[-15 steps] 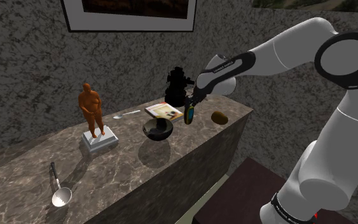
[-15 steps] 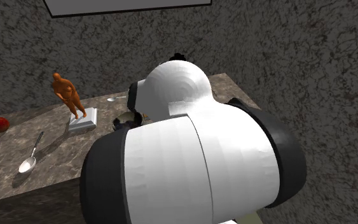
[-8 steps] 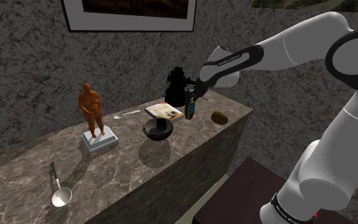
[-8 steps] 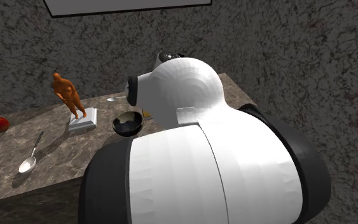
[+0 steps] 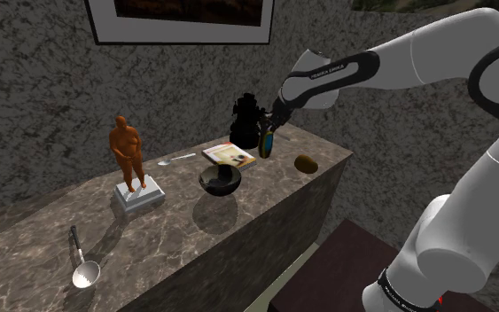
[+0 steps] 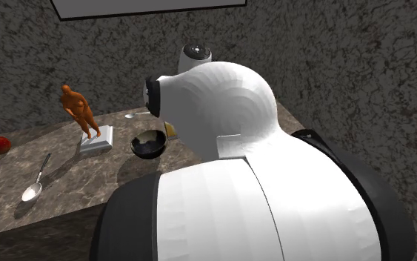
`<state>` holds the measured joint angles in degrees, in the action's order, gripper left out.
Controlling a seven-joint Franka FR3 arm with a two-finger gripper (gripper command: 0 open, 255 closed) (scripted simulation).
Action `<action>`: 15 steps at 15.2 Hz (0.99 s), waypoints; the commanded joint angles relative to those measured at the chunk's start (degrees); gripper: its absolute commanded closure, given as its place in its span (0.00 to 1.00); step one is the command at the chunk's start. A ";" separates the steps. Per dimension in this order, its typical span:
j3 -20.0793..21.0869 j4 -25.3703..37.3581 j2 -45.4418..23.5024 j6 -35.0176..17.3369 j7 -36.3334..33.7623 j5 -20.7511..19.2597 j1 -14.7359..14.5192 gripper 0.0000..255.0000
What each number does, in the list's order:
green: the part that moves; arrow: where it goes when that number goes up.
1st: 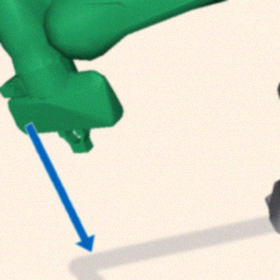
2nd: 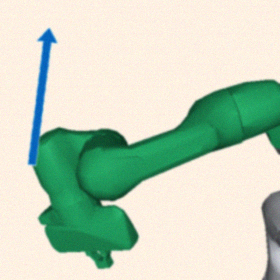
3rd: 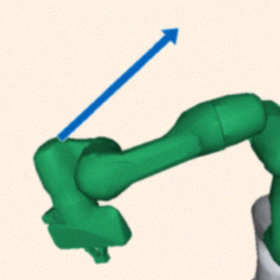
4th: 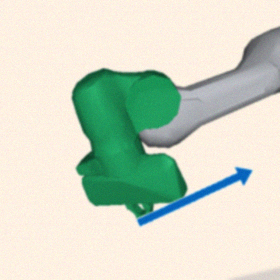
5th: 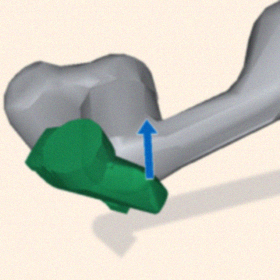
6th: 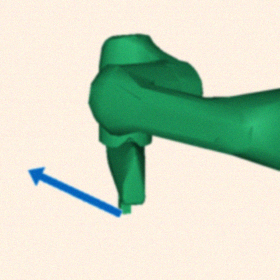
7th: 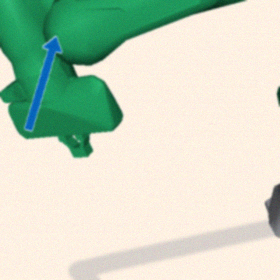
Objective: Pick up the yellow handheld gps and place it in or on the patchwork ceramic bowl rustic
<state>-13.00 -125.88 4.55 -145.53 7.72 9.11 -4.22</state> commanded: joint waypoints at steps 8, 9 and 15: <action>3.25 5.64 0.05 5.10 -8.20 -3.96 -1.73 1.00; 3.98 6.60 -0.41 5.52 -9.88 -4.61 -2.21 1.00; 7.91 13.83 -4.22 8.67 -19.35 -8.37 -5.27 1.00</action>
<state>-5.90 -113.44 1.19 -137.34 -9.53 1.56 -8.79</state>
